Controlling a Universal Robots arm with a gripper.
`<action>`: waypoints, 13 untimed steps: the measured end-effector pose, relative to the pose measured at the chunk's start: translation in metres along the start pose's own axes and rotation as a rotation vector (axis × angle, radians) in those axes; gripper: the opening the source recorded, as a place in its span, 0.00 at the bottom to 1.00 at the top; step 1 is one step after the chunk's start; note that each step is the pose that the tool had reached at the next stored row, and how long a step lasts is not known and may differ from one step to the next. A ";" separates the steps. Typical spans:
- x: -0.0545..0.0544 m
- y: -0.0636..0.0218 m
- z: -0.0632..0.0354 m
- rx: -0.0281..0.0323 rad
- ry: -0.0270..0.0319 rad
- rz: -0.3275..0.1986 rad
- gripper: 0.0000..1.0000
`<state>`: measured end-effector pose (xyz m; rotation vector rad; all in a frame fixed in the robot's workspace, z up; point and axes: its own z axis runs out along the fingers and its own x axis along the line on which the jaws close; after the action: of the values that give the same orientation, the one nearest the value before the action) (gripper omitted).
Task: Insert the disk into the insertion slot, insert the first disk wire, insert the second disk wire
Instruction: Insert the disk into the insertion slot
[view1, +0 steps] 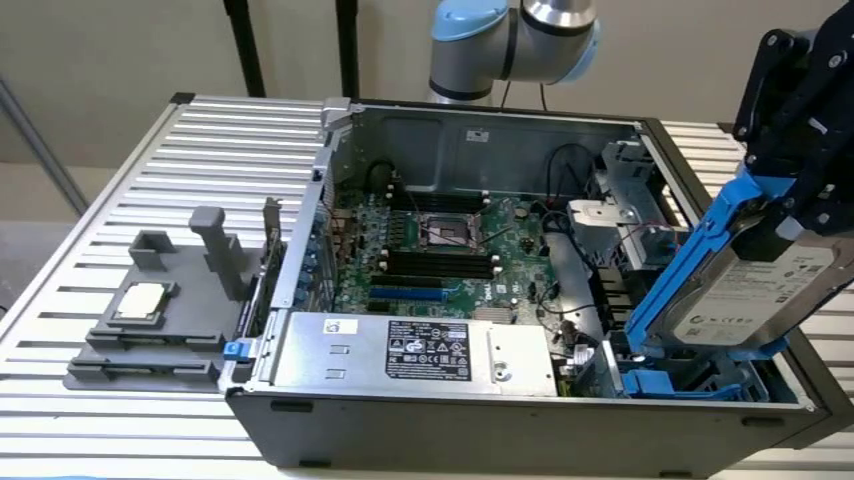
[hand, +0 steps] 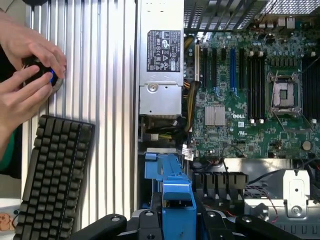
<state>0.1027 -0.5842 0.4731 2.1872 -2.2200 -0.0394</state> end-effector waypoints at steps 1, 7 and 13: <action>0.001 0.0002 0.0011 0.0005 -0.0044 -0.003 0.33; 0.002 0.0001 0.0082 0.0038 -0.0191 -0.023 0.33; 0.005 -0.0010 0.0120 0.0034 -0.0302 -0.025 0.33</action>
<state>0.1032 -0.5888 0.4610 2.2310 -2.2098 -0.0695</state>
